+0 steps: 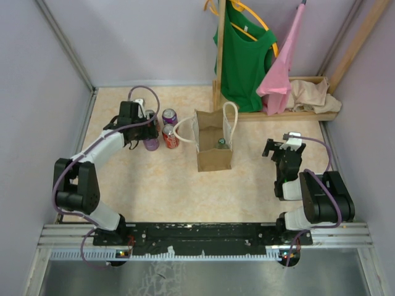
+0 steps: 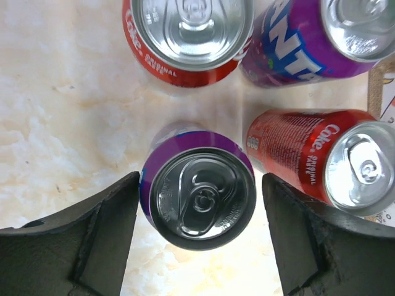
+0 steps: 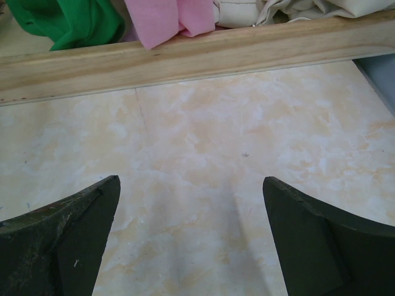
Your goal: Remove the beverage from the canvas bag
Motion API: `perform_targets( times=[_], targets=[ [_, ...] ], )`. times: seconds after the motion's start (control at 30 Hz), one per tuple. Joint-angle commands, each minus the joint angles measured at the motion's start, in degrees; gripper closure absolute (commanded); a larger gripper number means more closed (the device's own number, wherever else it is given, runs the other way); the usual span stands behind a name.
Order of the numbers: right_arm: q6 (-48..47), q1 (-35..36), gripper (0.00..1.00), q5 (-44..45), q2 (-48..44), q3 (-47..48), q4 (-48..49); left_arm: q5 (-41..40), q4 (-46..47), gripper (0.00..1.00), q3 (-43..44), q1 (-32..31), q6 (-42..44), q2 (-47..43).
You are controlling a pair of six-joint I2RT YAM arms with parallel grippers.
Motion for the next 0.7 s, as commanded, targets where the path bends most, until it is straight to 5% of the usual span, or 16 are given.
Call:
perform_targets(
  times=[0.0,0.1,0.37,0.67],
  targets=[
    [0.0,-0.1,0.01,0.2,0.0,1.2,2.9,-1.3,1.4,0.13,3.4,0.5,0.9,-3.9],
    [0.0,-0.1,0.01,0.2,0.0,1.2,2.9,-1.4,1.1,0.01,4.1,0.4,1.1,-3.9],
    [0.0,-0.1,0.01,0.2,0.0,1.2,2.9,-1.2,-0.1,0.0,5.9,0.4,2.6,-6.2],
    [0.0,-0.1,0.01,0.2,0.0,1.2,3.0,9.0,4.1,0.0,14.1,-1.8,9.9,-10.2]
  ],
)
